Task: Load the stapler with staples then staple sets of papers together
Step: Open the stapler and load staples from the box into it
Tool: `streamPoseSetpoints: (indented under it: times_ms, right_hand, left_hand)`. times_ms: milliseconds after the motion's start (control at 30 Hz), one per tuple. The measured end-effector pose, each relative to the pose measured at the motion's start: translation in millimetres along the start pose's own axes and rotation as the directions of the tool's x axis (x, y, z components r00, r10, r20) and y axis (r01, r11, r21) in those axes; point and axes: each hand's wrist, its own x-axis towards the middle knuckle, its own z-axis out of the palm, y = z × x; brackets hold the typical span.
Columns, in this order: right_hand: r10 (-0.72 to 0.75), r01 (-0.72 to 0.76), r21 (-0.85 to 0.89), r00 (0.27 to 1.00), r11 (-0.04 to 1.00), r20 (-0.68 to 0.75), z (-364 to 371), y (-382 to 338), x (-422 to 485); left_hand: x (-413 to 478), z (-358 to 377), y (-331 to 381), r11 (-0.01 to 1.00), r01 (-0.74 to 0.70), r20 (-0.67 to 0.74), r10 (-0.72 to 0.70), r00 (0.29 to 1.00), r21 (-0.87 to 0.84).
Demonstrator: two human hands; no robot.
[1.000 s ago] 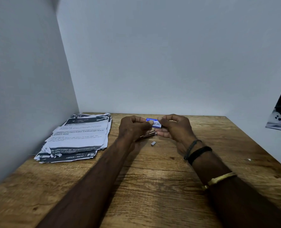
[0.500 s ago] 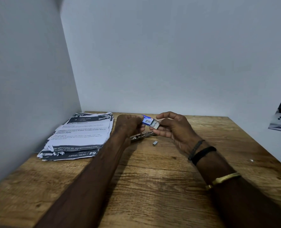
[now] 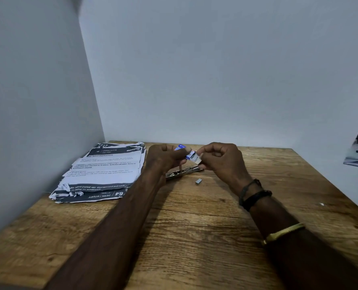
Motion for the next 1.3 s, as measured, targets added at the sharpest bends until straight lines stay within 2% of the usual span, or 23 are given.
streamPoseSetpoints:
  times_ms: [133, 233, 300, 400, 500, 733, 1000, 1200, 1300]
  right_hand:
    - [-0.027, 0.026, -0.029, 1.0, 0.999, -0.005, -1, 0, 0]
    - [-0.075, 0.071, -0.149, 0.997, 0.986, -0.016, -1, 1, 1]
    - [-0.161, 0.149, -0.306, 0.987, 0.94, -0.015, -2, 0, 2]
    - [-0.273, 0.266, -0.529, 0.96, 0.806, 0.067, -1, -4, -1]
    - [-0.275, 0.266, -0.585, 0.958, 0.766, 0.076, 1, -8, -3]
    - [-0.21, 0.195, -0.456, 0.977, 0.869, 0.016, -2, -9, -1]
    - [-0.005, 0.008, -0.259, 1.0, 0.966, 0.012, -2, -3, 7]
    - [0.128, -0.128, -0.027, 0.992, 0.991, -0.003, -6, -3, 10]
    - [0.148, -0.15, -0.023, 0.987, 0.988, -0.064, -10, -4, 12]
  left_hand:
    - [0, -1, 0, 1.0, 0.004, -0.001, -0.004, 1.0, -0.009]
    - [2, -2, 1, 1.0, 0.02, -0.02, -0.02, 1.0, -0.018]
    - [1, -2, 1, 1.0, 0.013, -0.026, -0.014, 1.0, -0.026]
    - [-1, -1, 1, 0.999, -0.012, -0.027, 0.01, 1.0, -0.048]
    - [-2, -1, 1, 0.998, -0.011, -0.019, 0.01, 1.0, -0.054]
    - [-4, 2, 1, 0.998, 0.038, -0.013, -0.039, 0.999, -0.051]
    - [-6, 4, 1, 0.995, 0.081, 0.005, -0.081, 0.997, -0.052]
    - [-8, 3, 3, 0.994, 0.092, 0.011, -0.091, 0.996, -0.061]
    - [-9, 1, 7, 0.995, 0.077, -0.034, -0.08, 0.996, -0.065]
